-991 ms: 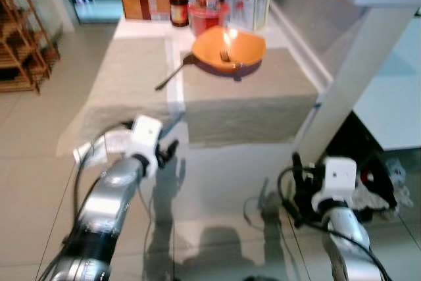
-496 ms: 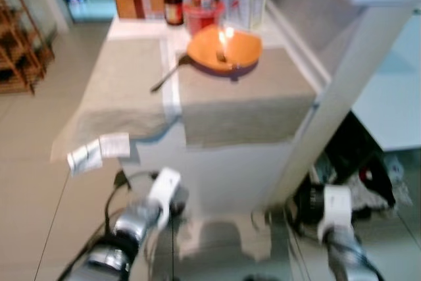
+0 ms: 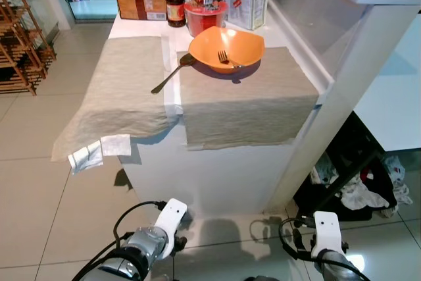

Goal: Setting the table

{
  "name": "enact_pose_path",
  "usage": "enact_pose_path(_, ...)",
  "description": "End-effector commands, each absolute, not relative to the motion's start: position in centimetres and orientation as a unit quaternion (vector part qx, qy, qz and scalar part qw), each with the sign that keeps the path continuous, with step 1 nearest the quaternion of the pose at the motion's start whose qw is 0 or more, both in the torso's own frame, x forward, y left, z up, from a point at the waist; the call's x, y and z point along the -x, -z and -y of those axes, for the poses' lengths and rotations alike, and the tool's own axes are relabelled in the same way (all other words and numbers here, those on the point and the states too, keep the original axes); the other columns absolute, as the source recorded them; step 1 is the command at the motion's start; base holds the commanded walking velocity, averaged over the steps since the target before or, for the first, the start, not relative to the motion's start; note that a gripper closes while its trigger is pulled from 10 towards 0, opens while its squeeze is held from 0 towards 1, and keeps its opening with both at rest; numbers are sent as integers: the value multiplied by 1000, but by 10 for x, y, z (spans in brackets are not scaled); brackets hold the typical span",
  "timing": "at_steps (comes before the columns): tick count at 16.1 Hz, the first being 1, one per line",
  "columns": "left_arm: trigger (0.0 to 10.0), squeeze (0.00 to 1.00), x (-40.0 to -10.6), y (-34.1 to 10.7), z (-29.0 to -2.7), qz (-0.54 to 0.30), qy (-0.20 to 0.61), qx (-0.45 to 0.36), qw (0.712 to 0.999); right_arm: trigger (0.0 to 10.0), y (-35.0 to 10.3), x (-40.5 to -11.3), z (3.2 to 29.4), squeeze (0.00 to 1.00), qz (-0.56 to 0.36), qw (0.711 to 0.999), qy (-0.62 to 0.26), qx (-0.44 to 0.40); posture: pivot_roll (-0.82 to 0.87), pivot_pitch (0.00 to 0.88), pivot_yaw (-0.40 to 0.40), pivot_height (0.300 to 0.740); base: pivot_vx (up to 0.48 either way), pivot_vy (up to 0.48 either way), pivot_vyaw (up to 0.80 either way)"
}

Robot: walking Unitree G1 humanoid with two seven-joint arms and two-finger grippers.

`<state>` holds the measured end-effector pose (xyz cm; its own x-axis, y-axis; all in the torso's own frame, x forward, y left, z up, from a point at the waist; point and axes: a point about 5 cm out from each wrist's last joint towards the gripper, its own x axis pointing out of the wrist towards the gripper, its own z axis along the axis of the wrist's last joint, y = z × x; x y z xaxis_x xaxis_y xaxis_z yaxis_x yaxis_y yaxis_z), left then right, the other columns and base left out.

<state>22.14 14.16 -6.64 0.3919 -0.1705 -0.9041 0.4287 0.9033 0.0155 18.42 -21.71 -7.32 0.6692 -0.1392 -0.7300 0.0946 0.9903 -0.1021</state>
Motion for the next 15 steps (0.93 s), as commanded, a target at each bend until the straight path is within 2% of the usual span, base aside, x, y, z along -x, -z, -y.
enact_pose_path(1, 10000, 0, -223, 66, -143, -518, 176, -134, 826, 10000, 72, -188, 216, 0, -395, 916, 62, 29, -39, 0, 5, 740, 0, 0, 0)
enact_pose_path(8, 10000, 0, -226, 65, -155, -511, 159, -159, 830, 10000, 71, -196, 212, 0, -401, 914, 50, 42, -42, 0, 0, 740, 0, 0, 0)
enact_pose_path(15, 10000, 0, -227, 64, -155, -504, 151, -151, 837, 10000, 69, -200, 211, 0, -400, 913, 49, 57, -35, 0, -8, 740, 0, 0, 0)
